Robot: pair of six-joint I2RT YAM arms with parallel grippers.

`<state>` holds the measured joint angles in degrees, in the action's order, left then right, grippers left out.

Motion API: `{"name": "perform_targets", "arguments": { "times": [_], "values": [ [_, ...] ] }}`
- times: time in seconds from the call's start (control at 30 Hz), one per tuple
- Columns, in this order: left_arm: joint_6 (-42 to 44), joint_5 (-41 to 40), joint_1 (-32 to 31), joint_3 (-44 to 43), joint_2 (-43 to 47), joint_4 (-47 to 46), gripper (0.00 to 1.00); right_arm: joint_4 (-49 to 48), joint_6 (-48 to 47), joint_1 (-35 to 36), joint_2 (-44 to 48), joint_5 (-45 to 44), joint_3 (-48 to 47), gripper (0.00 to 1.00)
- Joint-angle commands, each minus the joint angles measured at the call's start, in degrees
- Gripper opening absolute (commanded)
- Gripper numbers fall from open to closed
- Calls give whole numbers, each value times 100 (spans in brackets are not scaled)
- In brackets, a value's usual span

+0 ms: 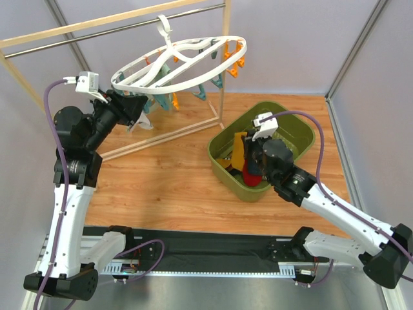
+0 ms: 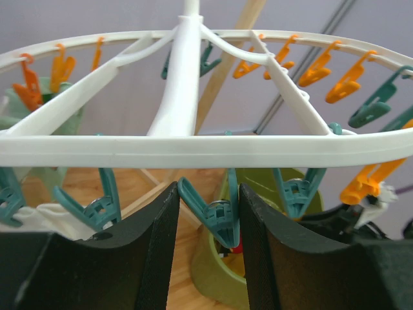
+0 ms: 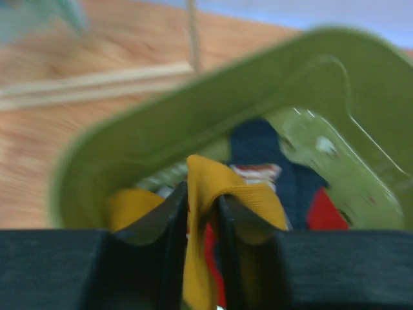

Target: Remove the socks clipped to the hanger

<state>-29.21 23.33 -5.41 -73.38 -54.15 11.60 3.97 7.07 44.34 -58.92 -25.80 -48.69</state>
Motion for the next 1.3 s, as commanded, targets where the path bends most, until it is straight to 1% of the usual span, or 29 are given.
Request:
{"name": "perform_targets", "arguments": {
  "times": [0.0,0.03,0.07,0.13,0.17,0.27,0.3,0.33,0.37,0.4,0.43,0.47,0.5,0.53,0.57,0.6,0.63,0.7,0.73,0.83,0.87,0.93,0.97,1.0,1.07,1.13,1.27],
  "values": [
    [-93,724,-153,61,80,-456,48,8,120,-599,-102,91,359,28],
    [-111,838,-188,70,89,-569,50,164,119,-671,-129,162,255,35],
    [-120,988,-223,79,80,-597,50,279,102,-681,-112,259,167,46],
    [-129,1312,-294,26,98,-580,51,472,66,-681,2,461,-61,55],
    [-137,1401,-303,-18,115,-545,52,491,75,-681,159,775,-114,61],
    [-32,1578,-303,-131,211,-150,54,404,242,-593,389,1330,-247,68],
    [64,1587,-303,-158,255,-18,55,255,242,-428,537,1471,-203,70],
    [126,1621,-303,-176,282,227,57,-225,242,-348,582,1621,-133,71],
    [196,1726,-303,-220,326,377,59,-604,242,-277,626,2092,129,74],
    [301,1832,-303,-255,335,509,60,-1017,233,-137,653,2323,279,76],
    [372,2016,-303,-307,283,806,60,-1952,77,-23,610,2491,472,77],
    [494,2096,-303,-447,247,992,60,-2396,-81,126,514,2675,718,79],
    [513,2140,-303,-510,221,1237,60,-2757,-335,511,234,2668,755,79],
    [548,2158,-303,-580,203,1336,60,-3283,-555,697,-4,2642,738,79],
    [548,2106,-303,-667,212,1389,60,-3497,-940,873,-215,2590,677,79],
    [539,2079,-303,-703,221,1398,61,-3847,-1049,1136,-460,2589,424,79],
    [539,2035,-303,-808,221,1398,61,-3938,-1146,1226,-1020,2589,256,78],
    [565,1904,-303,-1019,142,1607,62,-4061,-1409,1419,-1585,2607,-366,77],
    [592,1947,-303,-1220,37,1644,62,-4244,-1462,1455,-2066,2615,-570,76],
    [496,2078,-303,-1432,-130,1601,62,-4755,-1647,1534,-2807,2598,-1256,77],
    [408,2088,-303,-1459,-157,1557,62,-4852,-1708,1560,-3358,2363,-1431,78],
    [329,2105,-303,-1521,-253,1486,62,-5089,-2016,1613,-3879,2142,-2010,80],
    [285,2140,-303,-1530,-297,1442,62,-5212,-2138,1665,-4291,2019,-2187,81],
    [250,2158,-303,-1512,-324,1372,62,-5518,-2270,1683,-4504,1896,-2311,82],
    [214,2176,-303,-1512,-412,1328,62,-5740,-2324,1710,-4864,1702,-2592,83],
    [214,2202,-303,-1547,-508,1302,62,-5741,-2281,1719,-4963,1605,-2785,82],
    [48,2386,-303,-1626,-675,1082,62,-5635,-2210,1719,-4893,1464,-2813,81]
  ]
}}
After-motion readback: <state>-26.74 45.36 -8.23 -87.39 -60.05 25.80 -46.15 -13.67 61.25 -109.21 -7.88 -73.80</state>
